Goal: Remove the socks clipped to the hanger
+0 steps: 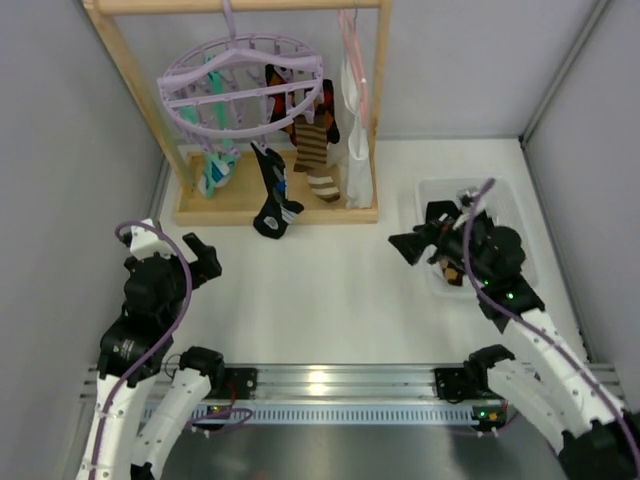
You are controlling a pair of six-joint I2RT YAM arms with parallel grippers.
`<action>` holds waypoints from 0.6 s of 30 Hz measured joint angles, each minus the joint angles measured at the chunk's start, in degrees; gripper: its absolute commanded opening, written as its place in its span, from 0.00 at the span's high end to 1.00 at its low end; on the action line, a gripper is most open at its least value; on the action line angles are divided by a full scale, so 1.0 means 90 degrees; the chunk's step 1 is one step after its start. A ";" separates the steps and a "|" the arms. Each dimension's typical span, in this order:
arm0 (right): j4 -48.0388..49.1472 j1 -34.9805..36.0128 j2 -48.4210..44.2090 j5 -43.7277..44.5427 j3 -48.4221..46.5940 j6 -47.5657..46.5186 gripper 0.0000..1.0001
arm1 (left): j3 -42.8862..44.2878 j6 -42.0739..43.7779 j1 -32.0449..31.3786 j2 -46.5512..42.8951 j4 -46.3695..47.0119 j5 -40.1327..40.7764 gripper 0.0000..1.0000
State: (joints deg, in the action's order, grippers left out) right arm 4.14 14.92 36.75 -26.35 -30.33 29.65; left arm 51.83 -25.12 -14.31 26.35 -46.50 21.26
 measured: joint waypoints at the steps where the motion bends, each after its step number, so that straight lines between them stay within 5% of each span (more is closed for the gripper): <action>1: 0.0221 0.0323 0.0505 0.0051 -0.0107 -0.0129 0.00 | 0.0000 -0.0007 0.0000 0.0000 0.0000 -0.0017 0.01; 8: 0.1372 0.2873 0.3393 0.0566 -0.1600 -0.1722 0.00 | -0.0036 -0.0034 0.0000 0.0000 0.0007 -0.0046 0.01; 18: 0.2339 0.3368 0.6713 0.1292 -0.3730 -0.3461 0.07 | -0.0070 -0.0036 0.0000 0.0002 0.0017 -0.0075 0.02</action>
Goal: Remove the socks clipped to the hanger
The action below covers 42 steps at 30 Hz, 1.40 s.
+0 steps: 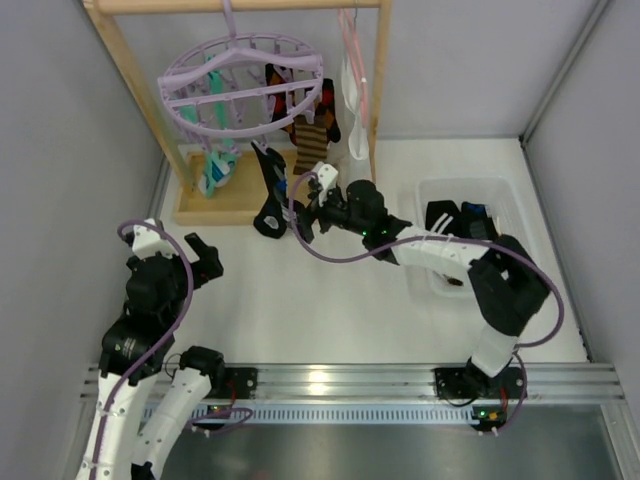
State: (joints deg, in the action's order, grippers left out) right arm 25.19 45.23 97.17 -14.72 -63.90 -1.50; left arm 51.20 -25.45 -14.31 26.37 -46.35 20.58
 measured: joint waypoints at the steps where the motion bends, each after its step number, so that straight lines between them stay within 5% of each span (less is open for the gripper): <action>1: -0.0005 0.0015 0.0277 -0.0007 -0.0192 -0.0087 0.09 | 0.0000 0.0000 0.0000 0.0000 0.0000 -0.0012 0.02; 5: 0.0002 0.0085 0.1197 0.0019 -0.0959 -0.0340 0.20 | 0.0000 0.0002 0.0000 0.0002 0.0002 -0.0022 0.02; 7: 0.0034 0.0136 0.1552 0.0083 -0.1265 -0.0423 0.37 | 0.0000 0.0002 0.0000 0.0002 0.0005 -0.0036 0.01; 8: 0.0073 0.0155 0.1659 0.0124 -0.1338 -0.0452 0.56 | 0.0000 0.0005 0.0000 0.0002 0.0002 -0.0046 0.01; 11: 0.0267 0.0182 0.1846 0.0243 -0.1358 -0.0454 0.86 | 0.0000 0.0010 0.0000 0.0005 0.0002 -0.0158 0.01; 14: 0.0678 0.0194 0.1766 0.0342 -0.1069 -0.0347 1.00 | 0.0056 0.0000 0.0000 0.0036 0.0000 -0.0338 0.01; 21: 0.1287 0.0680 0.0804 0.1044 0.0143 -0.0141 1.00 | 0.1464 -0.0296 0.0000 0.0682 -0.0012 -0.1270 0.01; 31: 0.1445 0.1943 0.0097 0.3140 0.0323 0.0017 1.00 | 0.4561 -0.0352 -0.0015 0.3288 0.0350 -0.2560 0.01; 36: 0.1192 0.2232 0.0100 0.3813 0.0318 0.0029 1.00 | 0.4974 -0.0321 -0.0427 0.4041 0.0316 -0.2096 0.01; 42: 0.0993 0.2657 0.0185 0.4454 0.0253 0.0027 1.00 | 0.5107 -0.0202 -0.1919 0.4488 0.0282 -0.0651 0.01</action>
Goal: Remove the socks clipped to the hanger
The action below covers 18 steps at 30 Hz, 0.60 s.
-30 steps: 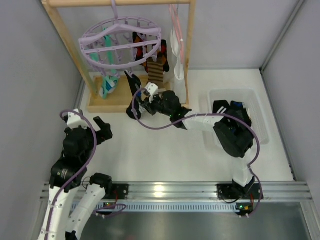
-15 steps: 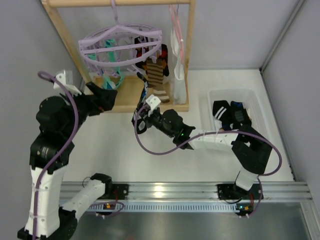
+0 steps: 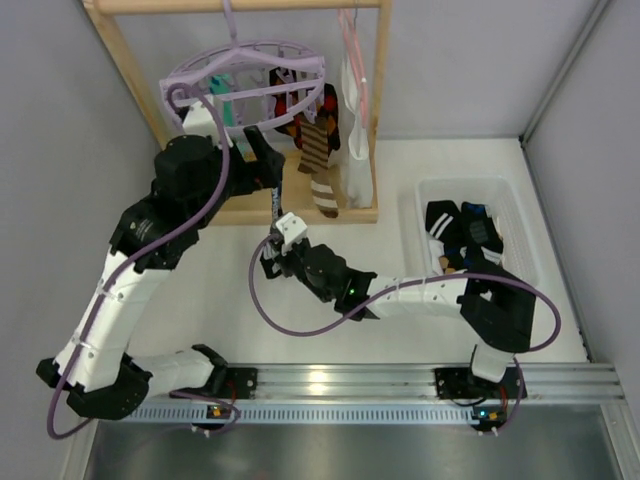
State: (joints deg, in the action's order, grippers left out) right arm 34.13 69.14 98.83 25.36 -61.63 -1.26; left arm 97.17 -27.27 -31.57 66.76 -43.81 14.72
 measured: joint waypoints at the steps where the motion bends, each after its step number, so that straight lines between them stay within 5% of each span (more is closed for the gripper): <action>1: -0.0022 0.0058 0.0041 0.0058 -0.0039 0.0000 1.00 | 0.0024 0.0029 -0.0282 0.0080 -0.0005 0.0316 0.02; 5: -0.0044 0.0163 0.0121 0.0180 -0.0080 0.0002 1.00 | 0.0155 0.0136 -0.0840 0.0432 0.0000 0.1132 0.01; 18: 0.0041 0.0180 0.0102 0.0177 0.0012 0.0168 1.00 | 0.0661 0.0583 -0.0833 0.1178 -0.0007 0.2504 0.14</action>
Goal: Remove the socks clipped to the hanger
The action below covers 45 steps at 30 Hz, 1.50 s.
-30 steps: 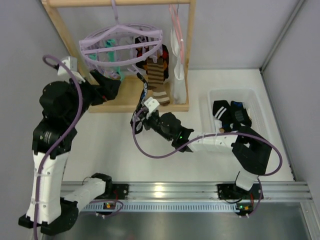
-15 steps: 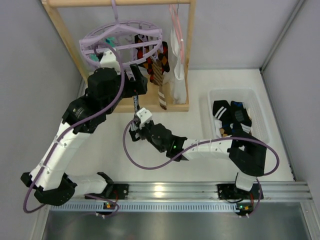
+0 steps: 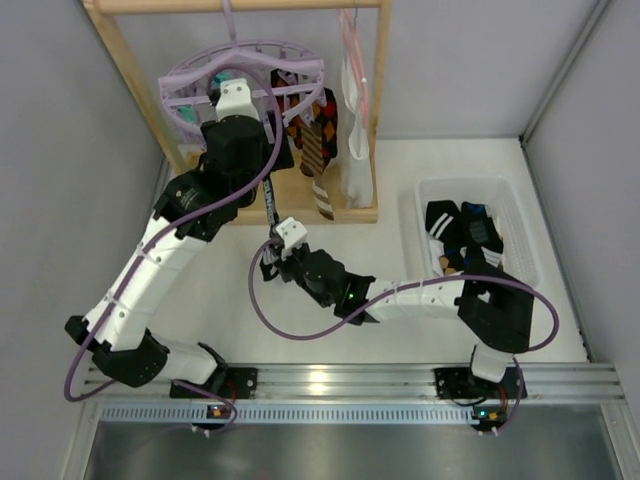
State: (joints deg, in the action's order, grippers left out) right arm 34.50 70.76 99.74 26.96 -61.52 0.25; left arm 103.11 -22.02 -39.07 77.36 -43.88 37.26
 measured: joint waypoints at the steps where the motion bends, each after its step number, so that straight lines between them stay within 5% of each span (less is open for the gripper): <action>1: 0.0010 0.0000 -0.0012 -0.0005 0.0044 0.0029 1.00 | 0.0085 0.0034 0.0002 0.0095 0.0007 0.0029 0.17; 20: 0.0085 0.0010 -0.0551 -0.0197 0.0503 0.0260 1.00 | 0.0112 0.0092 0.0359 0.0435 0.0015 0.0350 0.27; 31: 0.0168 0.0019 -0.0563 -0.0199 0.0685 0.0262 1.00 | 0.0158 0.0095 0.0435 0.0884 0.0015 0.0440 0.79; 36: 0.0277 0.0073 -0.0833 -0.0151 0.1171 0.0287 1.00 | 0.0231 0.0107 0.0452 0.0908 0.0017 0.0413 0.86; 38: 0.0304 0.0100 -0.1149 -0.0085 0.1600 0.0335 1.00 | 0.0262 0.0104 0.0459 0.0908 0.0017 0.0364 1.00; 41: 0.0321 0.0129 -0.1819 0.0073 0.2353 0.0430 1.00 | 0.0272 0.0100 0.0464 0.0908 0.0017 0.0277 1.00; 45: -0.0148 0.0134 -0.3094 0.0413 0.3058 0.0585 1.00 | 0.0272 0.0022 0.0469 0.0906 0.0017 0.0063 0.84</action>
State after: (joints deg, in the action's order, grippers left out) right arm 33.17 71.96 71.90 30.68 -34.00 5.52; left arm 105.56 -21.82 -34.85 85.52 -43.72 37.82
